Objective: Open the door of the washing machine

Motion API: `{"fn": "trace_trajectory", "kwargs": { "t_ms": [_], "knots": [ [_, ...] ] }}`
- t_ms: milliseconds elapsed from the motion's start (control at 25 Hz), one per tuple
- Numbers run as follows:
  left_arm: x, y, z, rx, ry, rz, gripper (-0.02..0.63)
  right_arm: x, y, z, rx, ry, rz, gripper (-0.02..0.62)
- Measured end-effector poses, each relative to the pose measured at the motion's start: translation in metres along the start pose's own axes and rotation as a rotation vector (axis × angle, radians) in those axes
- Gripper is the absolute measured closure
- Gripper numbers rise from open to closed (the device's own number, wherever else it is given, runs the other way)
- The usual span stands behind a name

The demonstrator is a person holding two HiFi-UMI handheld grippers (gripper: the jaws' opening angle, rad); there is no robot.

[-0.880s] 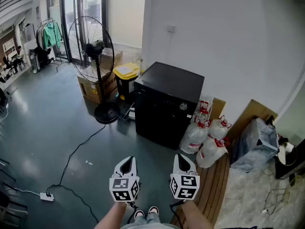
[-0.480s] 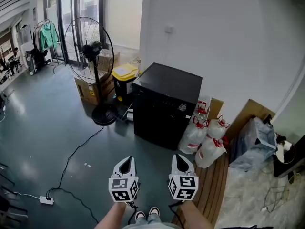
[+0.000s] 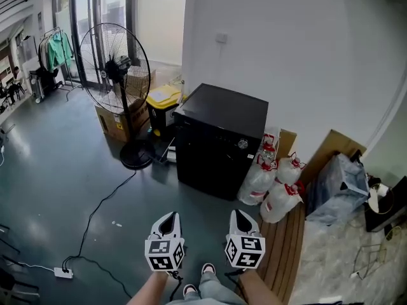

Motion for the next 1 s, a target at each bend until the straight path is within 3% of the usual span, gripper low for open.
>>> {"fn": "trace_trajectory", "kwargs": {
  "t_ms": [1000],
  "knots": [
    [0.239,-0.079,0.021,-0.008,-0.126,-0.014,0.612,0.267,-0.056,-0.091,-0.007,-0.153,0.033,0.591]
  ]
}}
Point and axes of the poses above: the fingertips, and each gripper's own axes: x forward along the fingers, z to its left, y out of its underside, the point moved 9 cm from there along -x, backward along the fingers, and after that the axes turned 12 degrees about -x, right-handed, at the moved point
